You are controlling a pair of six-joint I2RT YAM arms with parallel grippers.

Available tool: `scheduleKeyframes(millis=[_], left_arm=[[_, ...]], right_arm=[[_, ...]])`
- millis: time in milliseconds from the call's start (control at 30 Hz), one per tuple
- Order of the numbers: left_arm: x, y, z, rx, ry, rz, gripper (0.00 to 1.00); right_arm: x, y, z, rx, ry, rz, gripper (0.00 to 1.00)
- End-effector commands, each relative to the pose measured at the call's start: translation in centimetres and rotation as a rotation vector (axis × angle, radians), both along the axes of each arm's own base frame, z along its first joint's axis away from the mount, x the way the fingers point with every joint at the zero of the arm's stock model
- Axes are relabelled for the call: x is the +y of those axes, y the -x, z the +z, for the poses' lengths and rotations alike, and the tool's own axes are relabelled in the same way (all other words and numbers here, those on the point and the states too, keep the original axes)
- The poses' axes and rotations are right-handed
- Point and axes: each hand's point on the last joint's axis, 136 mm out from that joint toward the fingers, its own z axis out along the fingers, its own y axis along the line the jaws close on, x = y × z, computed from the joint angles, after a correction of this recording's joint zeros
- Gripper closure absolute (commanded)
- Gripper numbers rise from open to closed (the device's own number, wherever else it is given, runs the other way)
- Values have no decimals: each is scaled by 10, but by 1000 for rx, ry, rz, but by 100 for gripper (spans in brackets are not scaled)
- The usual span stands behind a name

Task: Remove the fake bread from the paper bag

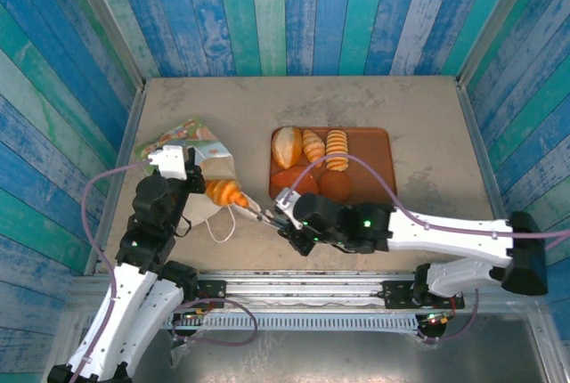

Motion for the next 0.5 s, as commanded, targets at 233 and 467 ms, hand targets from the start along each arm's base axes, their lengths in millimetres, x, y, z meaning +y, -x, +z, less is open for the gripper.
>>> scheduleKeyframes(millis=[233, 467], left_arm=[[4, 3, 13, -34, 23, 20, 100], [6, 3, 14, -38, 25, 31, 100]], right_arm=[[-90, 3, 23, 13, -77, -216, 76], [-156, -13, 20, -30, -32, -465, 78]])
